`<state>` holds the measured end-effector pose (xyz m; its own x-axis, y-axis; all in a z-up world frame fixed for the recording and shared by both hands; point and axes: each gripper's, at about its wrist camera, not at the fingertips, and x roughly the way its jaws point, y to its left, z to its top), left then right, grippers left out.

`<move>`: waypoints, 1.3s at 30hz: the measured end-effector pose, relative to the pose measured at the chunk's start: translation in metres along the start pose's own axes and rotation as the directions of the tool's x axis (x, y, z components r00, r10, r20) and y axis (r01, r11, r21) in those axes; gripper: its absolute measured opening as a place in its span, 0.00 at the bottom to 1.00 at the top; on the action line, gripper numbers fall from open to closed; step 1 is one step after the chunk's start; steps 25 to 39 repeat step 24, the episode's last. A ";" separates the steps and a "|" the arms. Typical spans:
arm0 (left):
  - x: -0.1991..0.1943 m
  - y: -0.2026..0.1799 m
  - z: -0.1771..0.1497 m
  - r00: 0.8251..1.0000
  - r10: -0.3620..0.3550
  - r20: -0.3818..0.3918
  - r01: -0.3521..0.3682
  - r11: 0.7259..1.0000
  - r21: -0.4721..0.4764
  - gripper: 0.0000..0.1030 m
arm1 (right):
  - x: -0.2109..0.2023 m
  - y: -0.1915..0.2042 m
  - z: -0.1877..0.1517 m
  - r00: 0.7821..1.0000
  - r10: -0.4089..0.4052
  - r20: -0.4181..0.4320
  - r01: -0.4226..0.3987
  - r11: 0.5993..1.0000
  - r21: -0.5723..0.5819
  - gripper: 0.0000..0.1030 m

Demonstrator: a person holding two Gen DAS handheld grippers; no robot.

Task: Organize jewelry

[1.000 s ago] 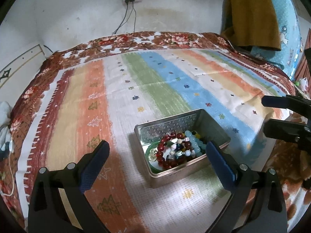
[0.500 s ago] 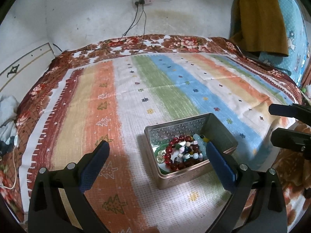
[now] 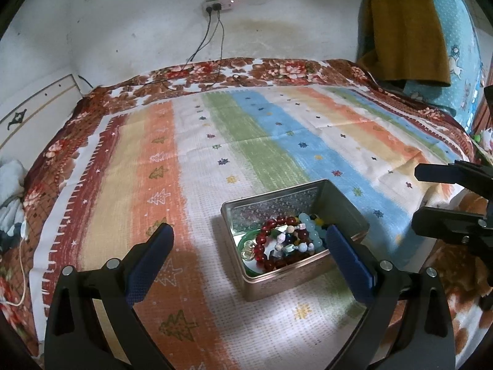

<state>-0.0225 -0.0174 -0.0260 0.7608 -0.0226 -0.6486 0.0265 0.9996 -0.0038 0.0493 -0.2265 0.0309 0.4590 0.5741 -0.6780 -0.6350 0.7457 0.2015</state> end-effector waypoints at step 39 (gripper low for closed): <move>0.001 -0.001 -0.003 1.000 -0.004 -0.007 0.004 1.000 0.005 0.95 | 0.002 -0.004 -0.005 1.000 -0.006 -0.007 0.006 1.000 0.001 0.95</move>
